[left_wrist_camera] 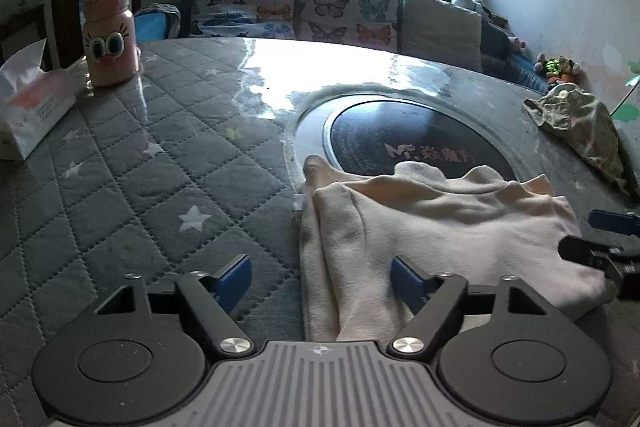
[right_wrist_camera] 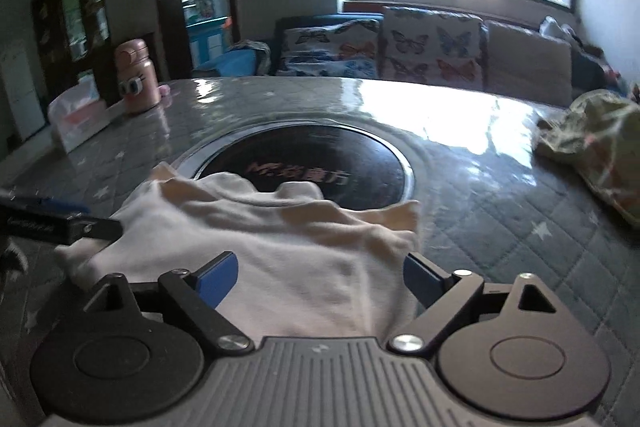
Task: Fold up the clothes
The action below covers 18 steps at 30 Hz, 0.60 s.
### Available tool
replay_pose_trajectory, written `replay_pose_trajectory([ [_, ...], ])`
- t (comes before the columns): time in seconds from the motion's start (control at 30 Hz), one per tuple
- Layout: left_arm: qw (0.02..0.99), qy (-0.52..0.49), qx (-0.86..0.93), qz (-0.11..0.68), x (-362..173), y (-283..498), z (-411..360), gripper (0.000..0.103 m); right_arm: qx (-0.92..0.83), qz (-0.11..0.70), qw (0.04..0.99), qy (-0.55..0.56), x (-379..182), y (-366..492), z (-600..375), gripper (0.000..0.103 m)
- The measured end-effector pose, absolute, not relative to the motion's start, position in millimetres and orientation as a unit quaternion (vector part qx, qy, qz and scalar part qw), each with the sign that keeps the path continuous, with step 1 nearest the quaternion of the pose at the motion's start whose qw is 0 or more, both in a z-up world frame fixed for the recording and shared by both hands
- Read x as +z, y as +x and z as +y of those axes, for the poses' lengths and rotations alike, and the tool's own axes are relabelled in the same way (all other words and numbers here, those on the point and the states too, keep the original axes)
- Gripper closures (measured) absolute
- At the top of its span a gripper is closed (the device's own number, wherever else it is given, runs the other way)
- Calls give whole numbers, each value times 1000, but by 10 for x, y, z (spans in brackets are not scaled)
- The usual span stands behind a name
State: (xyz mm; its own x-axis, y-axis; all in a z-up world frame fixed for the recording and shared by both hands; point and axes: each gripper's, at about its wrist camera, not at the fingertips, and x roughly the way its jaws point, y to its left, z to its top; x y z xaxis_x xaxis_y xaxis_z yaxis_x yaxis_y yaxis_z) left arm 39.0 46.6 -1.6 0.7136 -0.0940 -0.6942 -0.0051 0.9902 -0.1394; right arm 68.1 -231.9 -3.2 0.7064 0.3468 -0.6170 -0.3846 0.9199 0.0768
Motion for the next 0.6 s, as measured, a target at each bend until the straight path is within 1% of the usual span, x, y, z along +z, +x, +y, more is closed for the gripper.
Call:
replay_pose_trajectory([
  [0.07, 925, -67, -29, 372, 15, 378, 465, 26, 190, 338, 922, -7, -49, 743, -2424, 21],
  [0.1, 925, -67, -29, 372, 19, 384, 462, 26, 186, 342, 921, 1, -59, 773, -2463, 21],
  [0.17, 924, -68, -30, 376, 5, 411, 460, 26, 179, 353, 918, 19, -90, 845, -2542, 31],
  [0.33, 919, -81, -32, 385, -41, 471, 469, 27, 173, 371, 912, 41, -185, 953, -2624, 38],
  [0.37, 918, -83, -34, 387, -48, 480, 468, 29, 173, 373, 911, 43, -198, 964, -2627, 42],
  [0.43, 916, -88, -39, 390, -63, 500, 472, 33, 175, 376, 909, 49, -226, 986, -2630, 43],
  [0.5, 914, -94, -43, 391, -76, 523, 483, 33, 174, 374, 909, 51, -227, 990, -2633, 45],
  [0.53, 914, -97, -45, 391, -74, 531, 487, 34, 174, 374, 910, 52, -226, 993, -2635, 45],
  [0.6, 914, -100, -50, 391, -70, 540, 487, 42, 172, 373, 910, 54, -228, 999, -2642, 45],
])
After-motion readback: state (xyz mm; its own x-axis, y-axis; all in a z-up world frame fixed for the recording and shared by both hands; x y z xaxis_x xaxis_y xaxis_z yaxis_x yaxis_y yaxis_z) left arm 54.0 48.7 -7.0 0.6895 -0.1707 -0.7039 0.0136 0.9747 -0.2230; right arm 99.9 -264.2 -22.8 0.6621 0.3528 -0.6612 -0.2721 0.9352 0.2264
